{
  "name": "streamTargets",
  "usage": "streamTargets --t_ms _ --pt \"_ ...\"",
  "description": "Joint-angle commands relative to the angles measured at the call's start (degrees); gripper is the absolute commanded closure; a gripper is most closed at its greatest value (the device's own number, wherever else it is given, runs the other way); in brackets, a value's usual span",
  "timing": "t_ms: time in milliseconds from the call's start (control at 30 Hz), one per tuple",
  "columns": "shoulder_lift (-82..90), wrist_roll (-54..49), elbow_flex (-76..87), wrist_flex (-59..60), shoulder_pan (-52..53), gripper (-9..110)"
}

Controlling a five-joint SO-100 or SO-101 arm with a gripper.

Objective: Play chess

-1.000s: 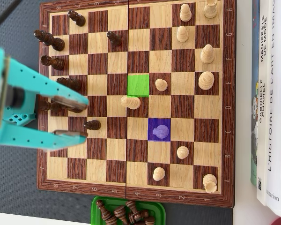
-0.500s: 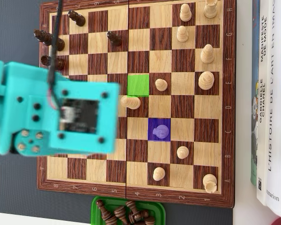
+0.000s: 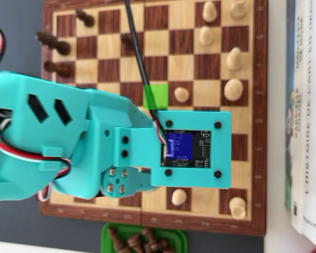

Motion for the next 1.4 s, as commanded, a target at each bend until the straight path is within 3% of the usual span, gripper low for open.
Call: streamTargets --t_ms 0,1367 --pt "-1.32 0.44 -3.87 0.18 0.26 86" --pt "-17.31 2.64 -11.25 2.81 -1.05 86"
